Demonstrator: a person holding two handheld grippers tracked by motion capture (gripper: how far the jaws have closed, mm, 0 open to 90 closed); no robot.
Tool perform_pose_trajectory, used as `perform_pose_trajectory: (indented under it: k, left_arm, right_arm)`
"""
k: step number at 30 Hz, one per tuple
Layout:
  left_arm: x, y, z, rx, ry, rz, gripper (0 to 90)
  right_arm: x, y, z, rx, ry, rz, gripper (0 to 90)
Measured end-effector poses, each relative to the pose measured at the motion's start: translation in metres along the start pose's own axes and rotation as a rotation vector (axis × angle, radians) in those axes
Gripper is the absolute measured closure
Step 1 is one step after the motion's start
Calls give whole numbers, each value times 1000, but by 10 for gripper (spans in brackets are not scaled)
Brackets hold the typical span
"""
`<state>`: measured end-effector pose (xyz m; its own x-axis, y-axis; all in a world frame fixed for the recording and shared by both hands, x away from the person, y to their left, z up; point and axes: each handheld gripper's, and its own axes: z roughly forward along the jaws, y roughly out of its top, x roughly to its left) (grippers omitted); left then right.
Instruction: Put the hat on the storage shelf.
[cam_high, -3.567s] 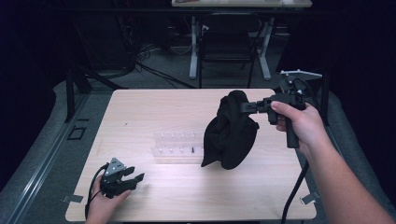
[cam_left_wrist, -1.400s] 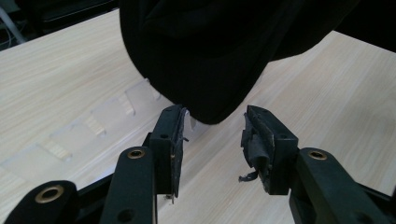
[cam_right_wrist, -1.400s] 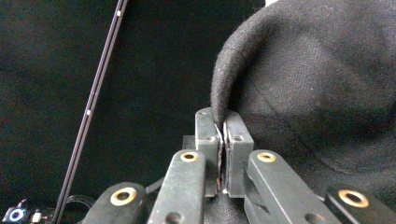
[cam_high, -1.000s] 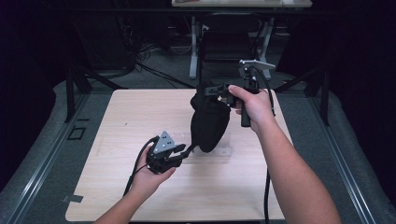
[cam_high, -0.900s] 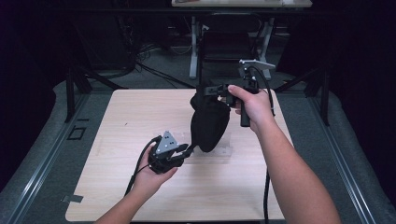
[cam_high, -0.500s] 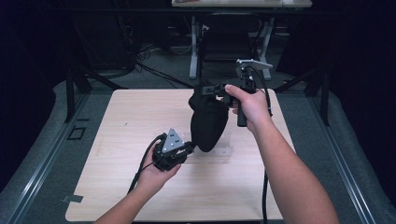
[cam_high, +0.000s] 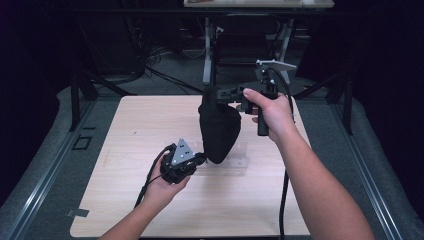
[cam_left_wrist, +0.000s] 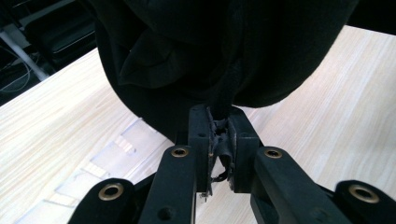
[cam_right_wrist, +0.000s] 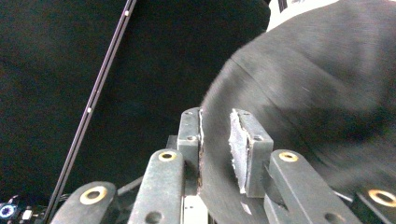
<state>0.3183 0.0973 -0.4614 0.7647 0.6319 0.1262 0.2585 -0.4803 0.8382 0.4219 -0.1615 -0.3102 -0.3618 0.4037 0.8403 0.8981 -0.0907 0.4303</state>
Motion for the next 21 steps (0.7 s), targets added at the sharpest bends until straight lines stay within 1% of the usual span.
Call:
perform_pose_trajectory:
  k: [4, 6, 8, 11, 13, 15, 16, 17, 20, 21]
  left_arm:
    - [2, -4, -2, 8, 12, 3, 844]
    - [3, -7, -3, 11, 11, 3, 845]
    - [4, -10, -4, 13, 12, 2, 846]
    - [6, -14, -5, 15, 18, -5, 846]
    - [7, -15, -5, 20, 21, -1, 846]
    - [9, -19, -5, 27, 22, -8, 845]
    - [11, -24, -5, 36, 24, -18, 845]
    - [11, -24, -5, 36, 24, -18, 844]
    - [14, -36, -1, 59, 33, -42, 843]
    - [14, -36, -1, 59, 33, -42, 842]
  right_arm:
    - [-2, -1, -8, -7, -14, -4, 738]
    - [-3, -2, -11, -7, -21, -4, 737]
    - [-4, -2, -13, -10, -14, 0, 735]
    - [-7, -3, -15, -9, -19, 4, 733]
    - [-8, -4, -15, -10, -18, 6, 733]
    - [-12, -5, -17, -15, -22, 15, 732]
    - [-13, -5, -18, -19, -24, 17, 732]
    - [-13, -5, -18, -19, -24, 17, 732]
    - [-18, -6, -22, -15, -26, 24, 729]
    - [-19, -6, -23, -17, -32, 22, 729]
